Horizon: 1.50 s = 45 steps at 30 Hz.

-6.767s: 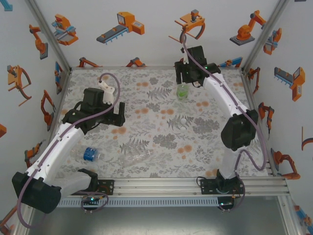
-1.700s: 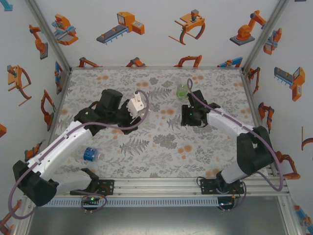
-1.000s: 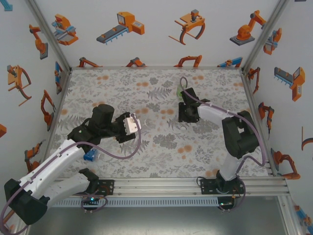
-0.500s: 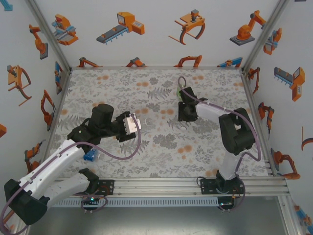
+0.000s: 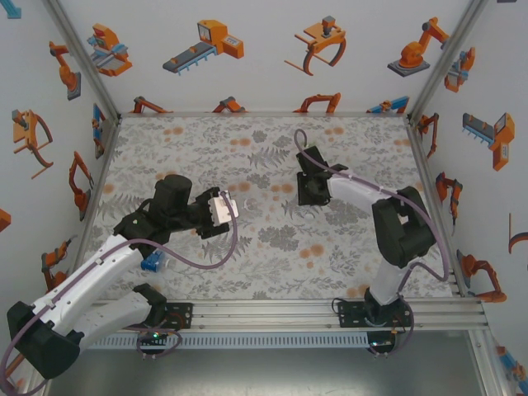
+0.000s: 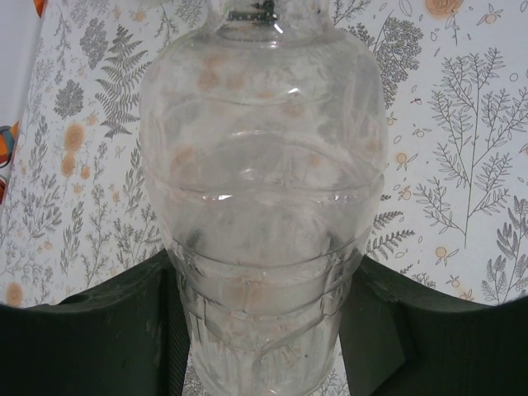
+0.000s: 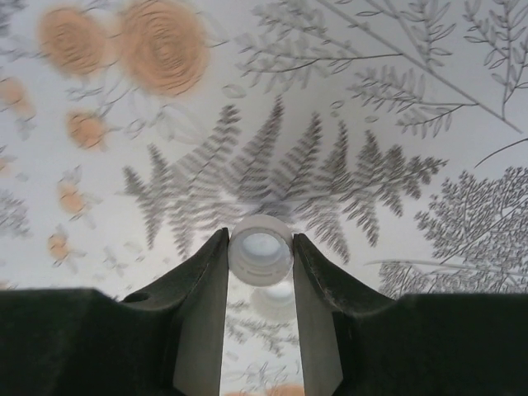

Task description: Screw on the bottle caps

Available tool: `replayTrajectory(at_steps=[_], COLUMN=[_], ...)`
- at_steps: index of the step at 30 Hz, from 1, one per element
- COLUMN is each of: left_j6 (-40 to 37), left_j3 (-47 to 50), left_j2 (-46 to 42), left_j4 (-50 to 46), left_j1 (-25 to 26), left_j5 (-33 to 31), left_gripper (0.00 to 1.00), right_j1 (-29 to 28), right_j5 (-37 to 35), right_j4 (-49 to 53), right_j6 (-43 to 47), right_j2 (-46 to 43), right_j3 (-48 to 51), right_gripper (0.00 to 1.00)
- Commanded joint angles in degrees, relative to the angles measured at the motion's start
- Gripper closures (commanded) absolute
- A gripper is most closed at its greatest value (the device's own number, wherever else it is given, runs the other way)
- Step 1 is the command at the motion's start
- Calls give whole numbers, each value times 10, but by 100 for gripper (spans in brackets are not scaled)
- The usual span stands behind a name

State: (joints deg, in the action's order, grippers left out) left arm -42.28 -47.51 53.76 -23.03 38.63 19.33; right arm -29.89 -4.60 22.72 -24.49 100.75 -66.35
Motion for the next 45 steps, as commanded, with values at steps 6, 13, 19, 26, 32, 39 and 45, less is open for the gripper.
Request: replayTrajectory(at_steps=[6, 13, 19, 26, 32, 39, 45], left_j6=[6, 7, 9, 11, 13, 14, 14], left_j3=[7, 10, 10, 10, 9, 8, 7], left_j2=[-15, -18, -18, -18, -16, -16, -15], left_j4=[23, 28, 29, 31, 31, 30, 28], left_j1=[0, 0, 0, 0, 1, 1, 2], left_j5=[-8, -10, -5, -4, 0, 0, 0], left_gripper=[100, 100, 100, 100, 100, 100, 100], right_j1=[-119, -207, -222, -223, -226, -231, -233], right_j5=[-15, -21, -25, -36, -32, -31, -27], right_j4=[63, 40, 25, 46, 59, 76, 78], right_j6=[-41, -112, -125, -119, -122, -132, -137], right_j2=[-66, -61, -25, -32, -56, -62, -54], right_j3=[32, 86, 83, 64, 54, 51, 55], right_gripper=[71, 70, 67, 59, 58, 58, 58])
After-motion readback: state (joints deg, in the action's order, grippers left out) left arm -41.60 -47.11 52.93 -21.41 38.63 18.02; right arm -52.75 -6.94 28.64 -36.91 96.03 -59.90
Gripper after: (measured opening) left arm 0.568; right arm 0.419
